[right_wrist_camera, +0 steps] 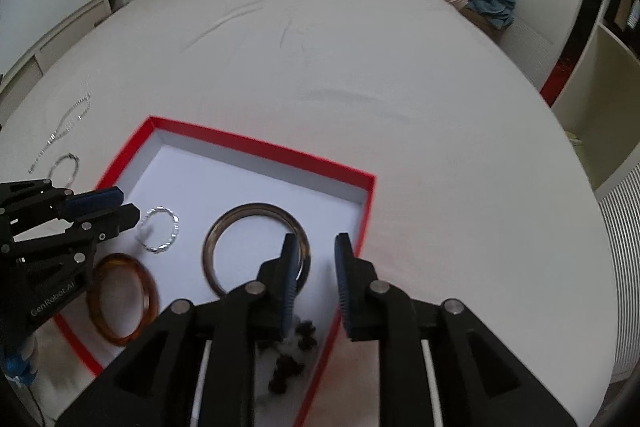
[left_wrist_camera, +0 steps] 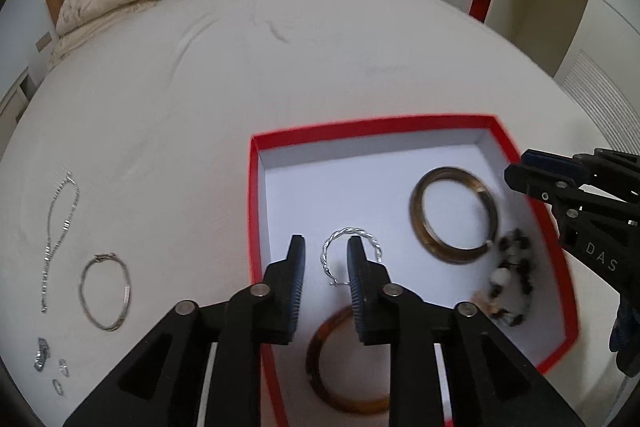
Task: Organize jewelry
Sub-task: 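Withdraw both tools from the box and move toward the remaining jewelry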
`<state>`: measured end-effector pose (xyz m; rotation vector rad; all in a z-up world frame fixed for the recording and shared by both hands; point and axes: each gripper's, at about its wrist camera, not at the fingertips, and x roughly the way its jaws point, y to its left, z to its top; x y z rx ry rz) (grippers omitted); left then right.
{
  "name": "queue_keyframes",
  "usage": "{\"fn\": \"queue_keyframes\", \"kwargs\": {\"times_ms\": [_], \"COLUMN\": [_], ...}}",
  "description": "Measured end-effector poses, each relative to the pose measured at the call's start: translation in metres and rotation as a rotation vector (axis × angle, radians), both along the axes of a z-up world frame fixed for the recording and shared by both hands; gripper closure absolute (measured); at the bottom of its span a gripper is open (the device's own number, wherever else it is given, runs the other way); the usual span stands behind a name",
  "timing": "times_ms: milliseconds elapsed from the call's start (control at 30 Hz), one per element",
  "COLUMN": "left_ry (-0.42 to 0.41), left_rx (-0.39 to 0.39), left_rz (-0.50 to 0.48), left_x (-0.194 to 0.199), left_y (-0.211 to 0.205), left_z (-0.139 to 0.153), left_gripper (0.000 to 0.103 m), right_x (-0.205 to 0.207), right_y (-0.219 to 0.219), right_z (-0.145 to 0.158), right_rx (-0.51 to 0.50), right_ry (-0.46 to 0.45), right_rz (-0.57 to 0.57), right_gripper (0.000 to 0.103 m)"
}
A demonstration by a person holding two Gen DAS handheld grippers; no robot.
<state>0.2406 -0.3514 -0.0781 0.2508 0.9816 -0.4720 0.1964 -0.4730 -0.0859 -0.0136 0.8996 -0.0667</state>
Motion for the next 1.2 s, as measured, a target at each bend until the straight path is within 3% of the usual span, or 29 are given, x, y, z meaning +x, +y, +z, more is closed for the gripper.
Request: {"fn": "queue_keyframes", "kwargs": {"times_ms": [233,467,567,700,1033,1200], "left_ry": [-0.063,-0.091,-0.097,-0.12,-0.195,-0.209], "left_rx": [-0.022,-0.041,-0.013,-0.006,0.014,-0.005], "left_rz": [0.012,0.047,0.076,0.154,0.351,0.418], "left_x": [-0.043,-0.088,-0.106,-0.132,-0.197,-0.223], "left_y": [0.03,0.089,0.123,0.182,0.318,0.368], "left_z": [0.045,0.073,0.085,0.101,0.129,0.132], "left_gripper": [0.06,0.06,0.06,0.06,0.056,0.047], "right_x": [-0.052,-0.101,-0.12,-0.144,-0.203,-0.226], "right_y": [0.018,0.05,0.065,0.086,0.155,0.189], "right_z": [0.044,0.085,0.105,0.126,0.165,0.172], "right_rx": [0.043,0.067,0.076,0.092,0.12,0.136], "right_ry": [-0.078,-0.143,-0.177,-0.221,-0.297,-0.307], "right_rz": [-0.011,0.01,0.017,0.033,0.104,0.136], "right_gripper": [0.082,0.082,0.08,0.07,0.07,0.07]}}
